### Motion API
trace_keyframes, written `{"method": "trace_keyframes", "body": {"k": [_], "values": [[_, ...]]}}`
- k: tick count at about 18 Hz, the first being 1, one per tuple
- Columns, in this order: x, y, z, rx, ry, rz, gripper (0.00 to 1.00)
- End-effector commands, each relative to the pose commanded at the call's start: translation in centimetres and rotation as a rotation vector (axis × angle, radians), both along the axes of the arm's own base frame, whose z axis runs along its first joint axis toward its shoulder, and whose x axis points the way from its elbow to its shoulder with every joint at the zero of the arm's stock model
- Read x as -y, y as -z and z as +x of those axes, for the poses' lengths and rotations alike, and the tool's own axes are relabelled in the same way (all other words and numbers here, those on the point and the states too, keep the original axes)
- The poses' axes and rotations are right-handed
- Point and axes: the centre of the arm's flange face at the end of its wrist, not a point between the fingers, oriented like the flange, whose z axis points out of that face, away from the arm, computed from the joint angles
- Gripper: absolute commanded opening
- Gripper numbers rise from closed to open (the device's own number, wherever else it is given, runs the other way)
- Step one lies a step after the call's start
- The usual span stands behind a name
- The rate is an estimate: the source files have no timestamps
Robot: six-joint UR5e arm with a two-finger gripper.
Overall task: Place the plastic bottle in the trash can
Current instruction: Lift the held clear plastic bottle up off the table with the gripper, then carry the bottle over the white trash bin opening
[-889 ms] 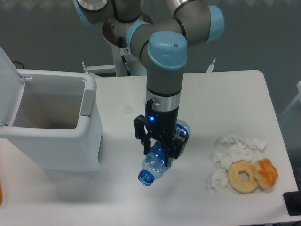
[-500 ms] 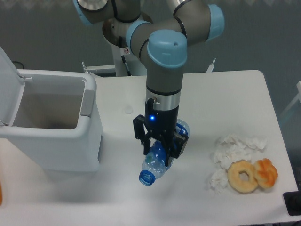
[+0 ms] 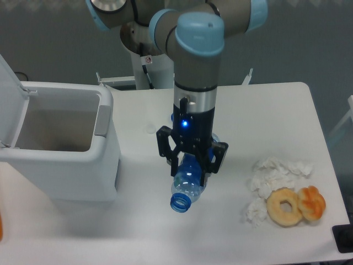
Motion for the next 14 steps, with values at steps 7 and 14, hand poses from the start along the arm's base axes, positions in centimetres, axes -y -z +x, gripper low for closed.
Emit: {"method": "trace_keyframes", "body": {"k": [7, 14], "values": [[0.7, -4.2, 2.7, 0.130, -0.061, 0.155, 0.68], [2.6, -10.0, 7.1, 0.263, -0.057, 0.327, 0.69]]}}
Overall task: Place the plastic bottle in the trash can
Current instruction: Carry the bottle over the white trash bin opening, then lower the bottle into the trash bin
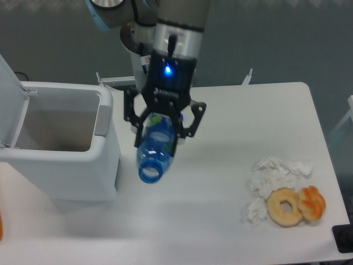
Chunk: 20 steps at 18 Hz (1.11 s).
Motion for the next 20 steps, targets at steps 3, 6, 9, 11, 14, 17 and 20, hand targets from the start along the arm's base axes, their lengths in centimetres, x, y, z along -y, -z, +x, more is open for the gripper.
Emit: {"method": "trace_keyframes", "body": {"k": [3, 6, 9, 11, 14, 17, 20], "values": [[1.1, -1.5, 2.5, 0.042, -0.021, 0.027, 0.69], [1.5, -2.1, 3.7, 0.078, 0.005, 0.061, 0.72], [2.5, -2.3, 5.9, 0.104, 0.044, 0.091, 0.73], [1.8, -1.1, 7.8, 0.133, 0.090, 0.085, 0.73], [1.4, -0.6, 8.9, 0.143, 0.113, 0.078, 0.72], [0.8, -0.1, 9.4, 0.144, 0.132, 0.071, 0.72], [-1.0, 1.2, 10.2, 0.138, 0.178, 0.069, 0.72]]}}
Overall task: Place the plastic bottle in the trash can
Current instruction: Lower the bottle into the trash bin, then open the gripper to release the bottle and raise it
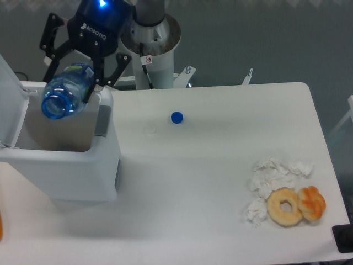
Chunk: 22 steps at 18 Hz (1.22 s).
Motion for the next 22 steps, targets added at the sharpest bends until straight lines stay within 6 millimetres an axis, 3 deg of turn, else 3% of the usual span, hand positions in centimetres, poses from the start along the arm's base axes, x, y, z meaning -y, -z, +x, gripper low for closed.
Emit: {"method": "trace_keyframes", "body": {"k": [3, 5, 10, 15, 18, 22], "values": [[-1.4, 1.5, -0.1, 0.003, 0.021, -0.008, 0.72], [-2.4, 2.2, 0.8, -0.009, 0.062, -0.012, 0.72], [-3.2, 3.7, 0.5, 0.001, 0.074, -0.028, 0.72], [-3.7, 5.2, 1.4, -0.009, 0.115, -0.041, 0.73], [-3.7, 5.5, 1.7, -0.020, 0.130, -0.040, 0.96], [-3.6, 5.3, 1.9, -0.022, 0.131, -0.038, 1.00]]}}
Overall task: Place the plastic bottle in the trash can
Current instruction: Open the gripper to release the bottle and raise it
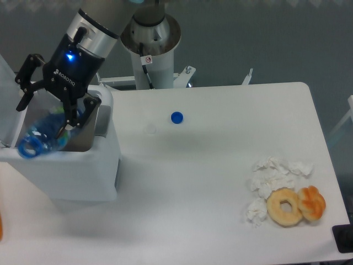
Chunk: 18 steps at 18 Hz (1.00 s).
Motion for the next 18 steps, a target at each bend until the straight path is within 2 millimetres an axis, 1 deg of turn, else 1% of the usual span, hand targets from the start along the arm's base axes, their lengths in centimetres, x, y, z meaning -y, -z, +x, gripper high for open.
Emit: {"method": "trace_keyframes", "body": {"k": [3, 6, 11, 13, 15, 17, 18], "values": [[0.2, -0.8, 0.1, -0.018, 0.004, 0.013, 1.00], [0.5, -0.7, -1.0, -0.052, 0.006, 0.016, 1.00], [0.8, -0.9, -1.2, -0.075, -0.011, 0.005, 1.00], [0.8, -0.7, -1.9, -0.139, -0.030, -0.024, 1.00], [0.9, -0.3, -2.8, -0.252, -0.033, -0.063, 1.00], [1.3, 0.2, -4.0, -0.347, -0.027, -0.099, 1.00], [1.8, 0.4, -4.9, -0.386, -0.022, -0.107, 1.00]]}}
